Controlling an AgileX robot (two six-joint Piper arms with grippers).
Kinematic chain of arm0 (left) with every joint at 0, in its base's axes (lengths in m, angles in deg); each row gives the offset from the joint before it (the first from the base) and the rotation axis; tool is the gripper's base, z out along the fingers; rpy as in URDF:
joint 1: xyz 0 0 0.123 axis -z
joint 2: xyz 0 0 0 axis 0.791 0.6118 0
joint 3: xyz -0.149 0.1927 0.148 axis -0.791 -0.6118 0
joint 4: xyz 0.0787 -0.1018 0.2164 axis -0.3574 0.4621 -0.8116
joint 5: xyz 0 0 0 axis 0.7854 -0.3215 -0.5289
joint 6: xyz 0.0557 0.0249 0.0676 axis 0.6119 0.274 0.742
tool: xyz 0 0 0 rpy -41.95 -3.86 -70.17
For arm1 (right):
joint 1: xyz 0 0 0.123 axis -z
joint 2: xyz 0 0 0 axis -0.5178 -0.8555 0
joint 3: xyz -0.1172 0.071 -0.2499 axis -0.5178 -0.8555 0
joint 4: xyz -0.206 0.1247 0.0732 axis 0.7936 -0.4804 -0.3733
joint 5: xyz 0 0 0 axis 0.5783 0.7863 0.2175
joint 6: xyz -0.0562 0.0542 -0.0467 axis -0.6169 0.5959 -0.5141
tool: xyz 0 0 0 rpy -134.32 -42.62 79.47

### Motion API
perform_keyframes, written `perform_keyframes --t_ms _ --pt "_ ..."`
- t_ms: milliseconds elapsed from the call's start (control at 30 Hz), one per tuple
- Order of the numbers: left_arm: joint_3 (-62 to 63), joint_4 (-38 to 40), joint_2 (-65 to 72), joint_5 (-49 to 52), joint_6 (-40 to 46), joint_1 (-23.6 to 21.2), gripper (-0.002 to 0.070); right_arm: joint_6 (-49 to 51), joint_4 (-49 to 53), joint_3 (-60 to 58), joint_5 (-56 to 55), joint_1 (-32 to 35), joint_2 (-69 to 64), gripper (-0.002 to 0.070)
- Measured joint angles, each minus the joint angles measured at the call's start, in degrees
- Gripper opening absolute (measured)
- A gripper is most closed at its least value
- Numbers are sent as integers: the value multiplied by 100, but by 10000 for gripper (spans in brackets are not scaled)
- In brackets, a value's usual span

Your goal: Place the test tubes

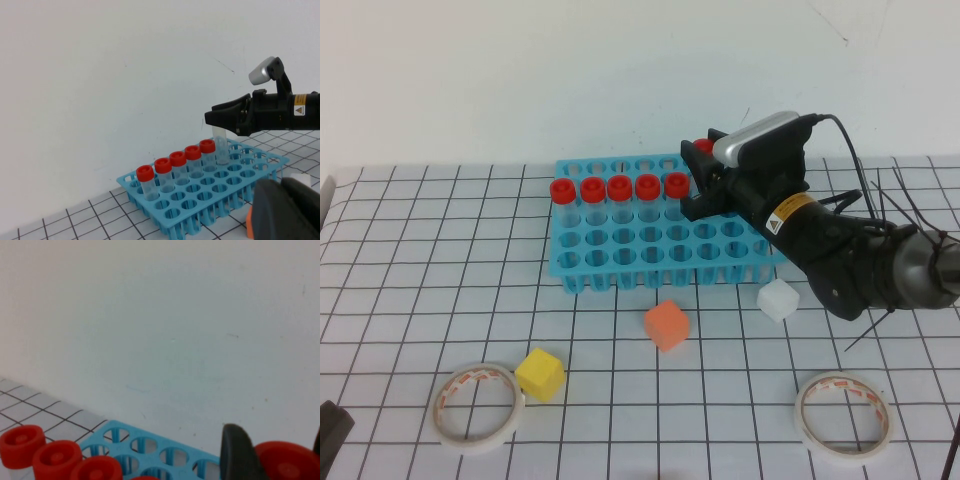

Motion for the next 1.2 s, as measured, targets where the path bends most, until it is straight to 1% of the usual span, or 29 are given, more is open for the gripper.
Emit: perform_keyframes --t_ms 533,700,1100,1133,1200 --pt "0 0 0 0 0 0 -1 0 -122 50 16 0 -30 283" --pt "0 0 0 0 0 0 -1 0 -143 103 249 0 -142 283" --pt "0 0 0 0 -18 0 -1 -9 -122 113 307 0 -211 283" --pt "0 0 0 0 -18 0 -1 -9 -122 113 307 0 -211 288" --pt "0 0 0 0 -18 0 -1 -9 -122 113 307 0 -211 324"
